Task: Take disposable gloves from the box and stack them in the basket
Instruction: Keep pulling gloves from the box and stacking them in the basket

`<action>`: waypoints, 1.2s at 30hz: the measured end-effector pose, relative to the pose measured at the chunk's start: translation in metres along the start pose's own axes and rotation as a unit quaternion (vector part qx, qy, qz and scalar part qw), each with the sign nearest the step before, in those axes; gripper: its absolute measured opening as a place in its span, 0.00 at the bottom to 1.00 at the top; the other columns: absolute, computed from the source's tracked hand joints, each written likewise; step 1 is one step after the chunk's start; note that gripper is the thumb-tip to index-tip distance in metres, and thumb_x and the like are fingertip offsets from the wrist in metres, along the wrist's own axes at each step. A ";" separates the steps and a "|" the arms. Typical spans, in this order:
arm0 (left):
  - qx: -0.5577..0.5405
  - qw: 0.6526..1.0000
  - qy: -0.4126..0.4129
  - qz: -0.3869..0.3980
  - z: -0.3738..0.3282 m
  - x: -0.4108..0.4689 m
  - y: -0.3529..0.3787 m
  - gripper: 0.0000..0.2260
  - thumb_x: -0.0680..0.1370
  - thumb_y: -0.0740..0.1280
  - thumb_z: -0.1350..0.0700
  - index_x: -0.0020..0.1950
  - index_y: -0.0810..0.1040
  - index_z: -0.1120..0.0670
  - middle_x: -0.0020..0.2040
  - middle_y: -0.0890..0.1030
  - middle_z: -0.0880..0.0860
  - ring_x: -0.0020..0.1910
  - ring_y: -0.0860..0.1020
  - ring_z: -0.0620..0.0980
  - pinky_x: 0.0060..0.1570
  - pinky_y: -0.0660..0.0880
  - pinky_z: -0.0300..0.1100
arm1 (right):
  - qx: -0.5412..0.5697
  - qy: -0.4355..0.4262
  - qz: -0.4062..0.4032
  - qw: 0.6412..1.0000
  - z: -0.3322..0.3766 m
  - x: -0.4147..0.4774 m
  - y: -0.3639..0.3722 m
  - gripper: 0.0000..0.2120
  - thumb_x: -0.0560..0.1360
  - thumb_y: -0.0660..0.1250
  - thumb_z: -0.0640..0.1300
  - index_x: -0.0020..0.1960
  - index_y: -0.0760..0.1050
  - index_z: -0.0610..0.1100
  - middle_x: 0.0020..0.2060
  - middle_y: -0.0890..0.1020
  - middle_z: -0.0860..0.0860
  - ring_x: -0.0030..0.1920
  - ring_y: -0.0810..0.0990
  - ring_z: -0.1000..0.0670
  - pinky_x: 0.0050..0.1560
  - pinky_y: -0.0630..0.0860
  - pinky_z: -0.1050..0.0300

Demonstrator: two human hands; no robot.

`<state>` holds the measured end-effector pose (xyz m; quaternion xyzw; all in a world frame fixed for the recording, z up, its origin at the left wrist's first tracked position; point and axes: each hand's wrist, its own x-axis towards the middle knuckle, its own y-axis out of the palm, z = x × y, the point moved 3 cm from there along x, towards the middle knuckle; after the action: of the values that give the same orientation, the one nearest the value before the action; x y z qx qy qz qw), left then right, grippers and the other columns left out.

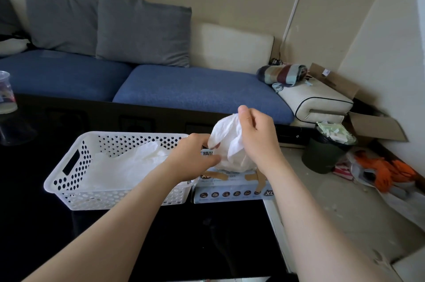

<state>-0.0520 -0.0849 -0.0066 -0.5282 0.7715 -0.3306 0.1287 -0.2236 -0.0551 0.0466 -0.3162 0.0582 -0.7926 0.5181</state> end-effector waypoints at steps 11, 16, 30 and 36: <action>0.095 0.995 -0.026 0.012 -0.002 0.000 0.000 0.16 0.80 0.59 0.52 0.62 0.81 0.38 0.66 0.73 0.43 0.64 0.64 0.50 0.63 0.64 0.53 | 0.141 0.051 -0.156 0.976 0.018 0.000 -0.008 0.22 0.89 0.56 0.52 0.42 0.67 0.38 0.33 0.68 0.51 0.34 0.66 0.54 0.36 0.66 0.60; -0.136 0.988 -0.027 -0.062 -0.005 -0.001 -0.019 0.13 0.84 0.57 0.56 0.44 0.77 0.55 0.39 0.76 0.46 0.41 0.72 0.49 0.44 0.69 0.46 | 0.236 0.161 -0.090 0.954 0.022 -0.002 0.007 0.20 0.89 0.55 0.54 0.48 0.75 0.43 0.43 0.81 0.51 0.42 0.80 0.54 0.50 0.79 0.56; -0.348 0.929 -0.026 -0.121 0.003 -0.029 -0.068 0.09 0.81 0.72 0.54 0.54 0.85 0.60 0.52 0.86 0.62 0.45 0.84 0.52 0.54 0.82 0.53 | 0.348 0.255 0.020 0.902 0.044 -0.011 0.048 0.10 0.71 0.67 0.52 0.35 0.77 0.49 0.39 0.79 0.46 0.44 0.76 0.44 0.49 0.71 0.47; -0.318 0.938 -0.026 -0.133 0.009 -0.040 -0.088 0.11 0.80 0.74 0.48 0.51 0.85 0.57 0.47 0.87 0.57 0.44 0.85 0.54 0.44 0.81 0.50 | 0.236 0.220 0.122 0.939 0.052 -0.022 0.062 0.22 0.72 0.82 0.46 0.62 0.78 0.49 0.49 0.89 0.48 0.48 0.87 0.49 0.53 0.83 0.50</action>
<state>0.0336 -0.0722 0.0379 -0.6476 0.7556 -0.0678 -0.0711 -0.1397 -0.0521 0.0521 0.0072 0.0201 -0.7638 0.6451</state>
